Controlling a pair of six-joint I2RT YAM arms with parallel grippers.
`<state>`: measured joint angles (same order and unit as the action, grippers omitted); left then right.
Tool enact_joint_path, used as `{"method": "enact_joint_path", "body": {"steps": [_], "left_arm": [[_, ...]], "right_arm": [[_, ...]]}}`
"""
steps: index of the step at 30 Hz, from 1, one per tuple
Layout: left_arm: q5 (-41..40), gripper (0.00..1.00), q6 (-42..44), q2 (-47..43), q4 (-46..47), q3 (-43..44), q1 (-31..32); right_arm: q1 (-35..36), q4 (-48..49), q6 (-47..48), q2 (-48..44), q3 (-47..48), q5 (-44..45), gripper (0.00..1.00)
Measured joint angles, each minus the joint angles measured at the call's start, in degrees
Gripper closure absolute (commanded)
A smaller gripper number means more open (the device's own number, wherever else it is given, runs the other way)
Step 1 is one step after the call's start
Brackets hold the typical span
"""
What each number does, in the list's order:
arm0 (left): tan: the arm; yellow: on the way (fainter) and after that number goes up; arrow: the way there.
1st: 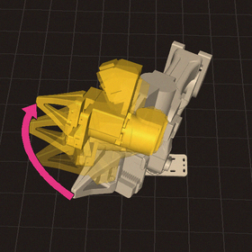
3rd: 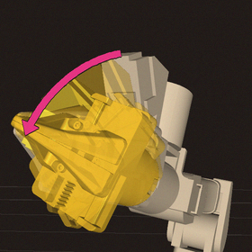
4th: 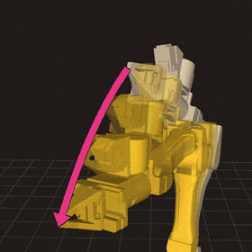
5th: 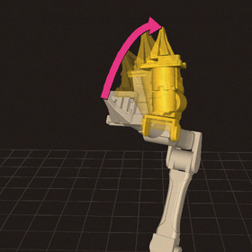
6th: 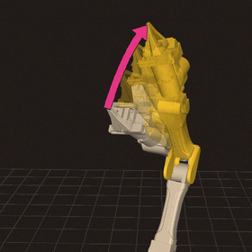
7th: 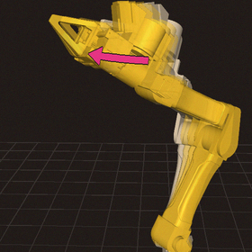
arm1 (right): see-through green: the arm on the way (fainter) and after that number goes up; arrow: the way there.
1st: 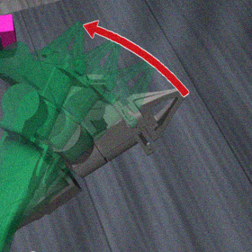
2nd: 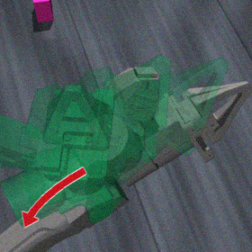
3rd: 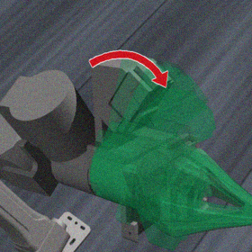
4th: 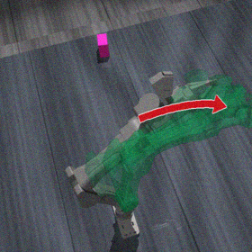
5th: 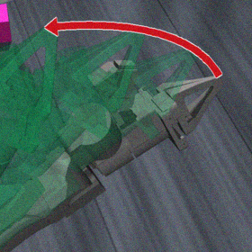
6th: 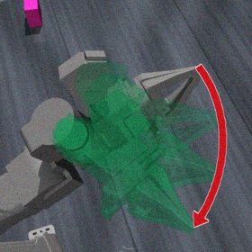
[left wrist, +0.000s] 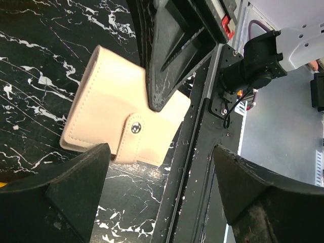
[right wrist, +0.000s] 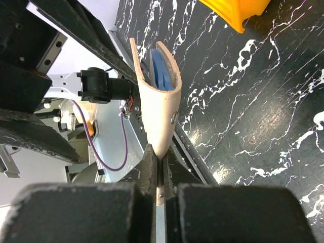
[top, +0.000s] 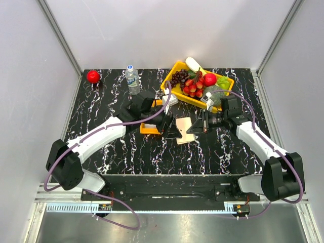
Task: Put the credit cards into the card holder
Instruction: Open the card holder.
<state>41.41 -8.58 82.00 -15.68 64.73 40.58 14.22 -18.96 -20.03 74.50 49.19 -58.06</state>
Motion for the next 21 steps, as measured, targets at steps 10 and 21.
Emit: {"method": "enact_joint_path", "body": {"steps": [10,21], "left_arm": [[-0.02,0.15,1.07,3.37,-0.57,2.1,0.33],[0.9,0.31,1.73,4.87,-2.58,2.12,0.72]], "right_arm": [[1.09,-0.87,1.09,0.11,0.09,-0.02,1.0],[1.11,-0.96,1.84,-1.49,0.09,0.42,1.0]]}}
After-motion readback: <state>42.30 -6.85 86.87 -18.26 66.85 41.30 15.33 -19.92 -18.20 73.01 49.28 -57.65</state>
